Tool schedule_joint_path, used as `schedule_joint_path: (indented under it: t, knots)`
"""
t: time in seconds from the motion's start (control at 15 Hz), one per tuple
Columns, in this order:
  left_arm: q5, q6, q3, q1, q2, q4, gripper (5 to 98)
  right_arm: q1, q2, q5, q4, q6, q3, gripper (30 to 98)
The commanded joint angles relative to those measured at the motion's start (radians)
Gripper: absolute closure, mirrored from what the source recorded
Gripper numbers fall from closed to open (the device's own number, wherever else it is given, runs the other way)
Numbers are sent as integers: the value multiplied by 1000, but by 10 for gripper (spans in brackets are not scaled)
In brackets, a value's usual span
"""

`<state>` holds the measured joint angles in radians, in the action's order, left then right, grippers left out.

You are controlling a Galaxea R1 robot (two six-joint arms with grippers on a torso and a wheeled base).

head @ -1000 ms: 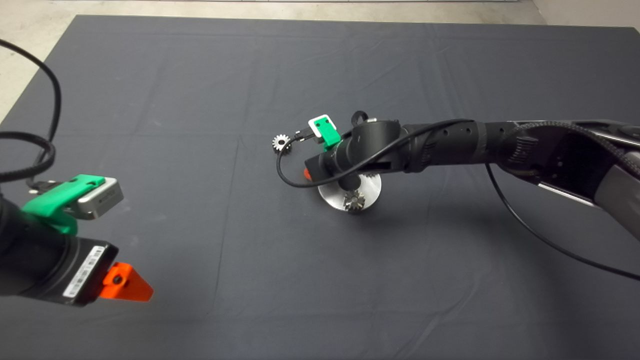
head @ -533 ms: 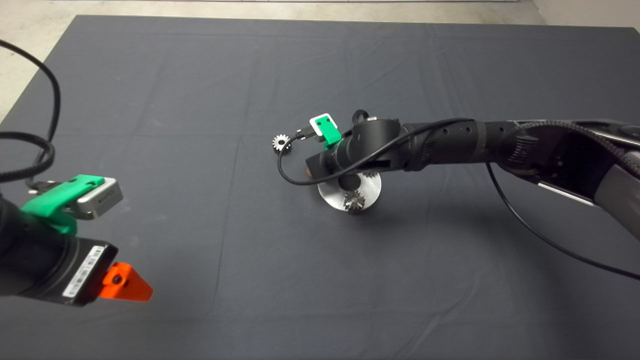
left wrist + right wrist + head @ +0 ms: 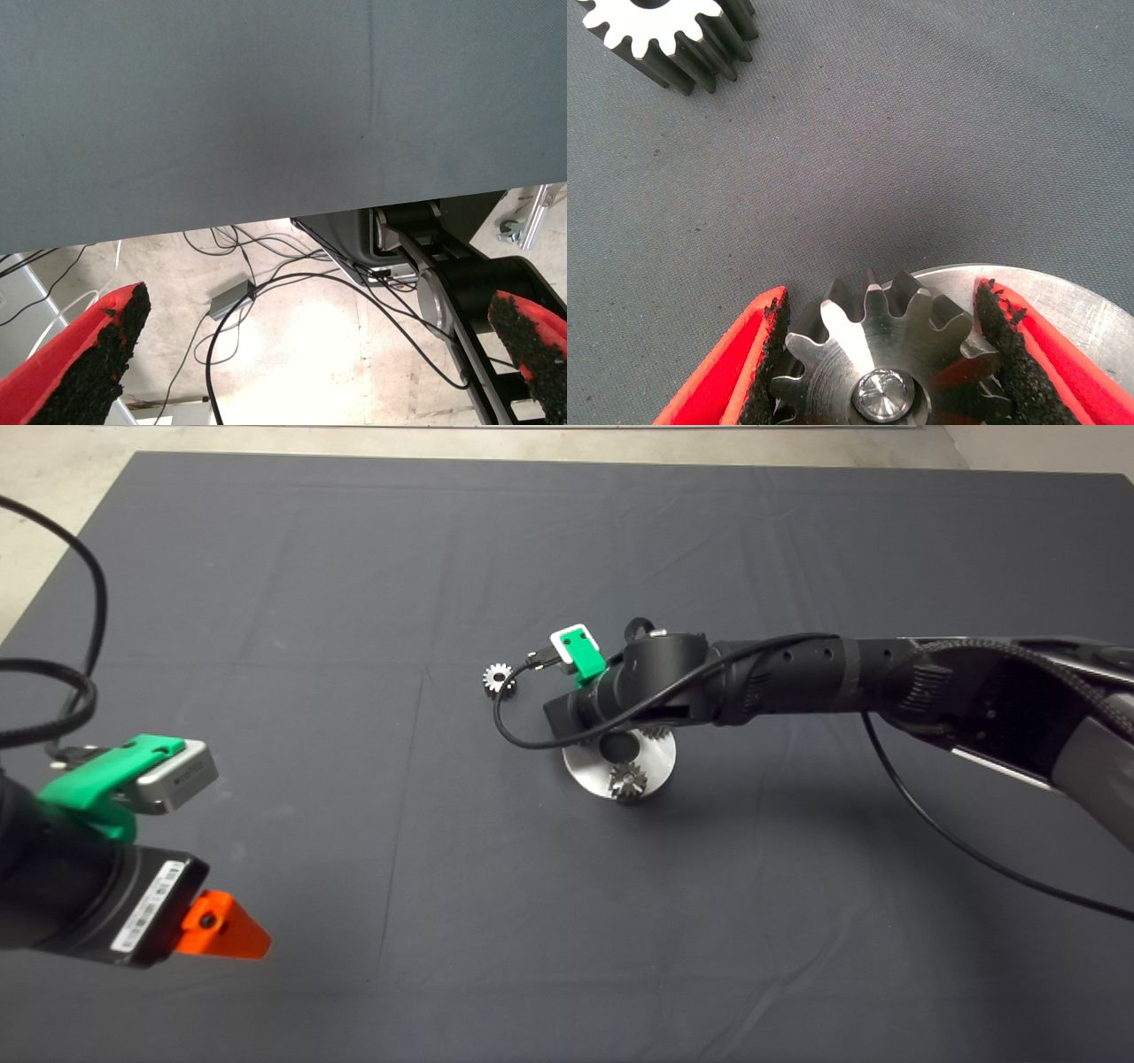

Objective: Remove an incorrectly installed larger gear and replace it with the correct smaller gear

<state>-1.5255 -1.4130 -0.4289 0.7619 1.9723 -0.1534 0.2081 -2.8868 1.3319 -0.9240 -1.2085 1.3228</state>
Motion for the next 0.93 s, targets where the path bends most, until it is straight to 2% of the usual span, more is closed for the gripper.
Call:
schedule_joint_path:
  t: [0.0, 0.2, 0.27, 0.87]
  knots:
    - [-21, 0, 12, 4, -2, 2, 55, 25, -4, 24, -22, 0, -53, 731]
    - [-19, 0, 12, 4, -2, 2, 55, 27, 2, 79, -21, -3, -102, 731]
    - [-19, 0, 12, 4, -2, 2, 55, 27, 4, 85, -21, -6, -110, 731]
    - [-19, 0, 12, 4, 0, 2, 55, 24, 11, 82, -21, -6, -100, 731]
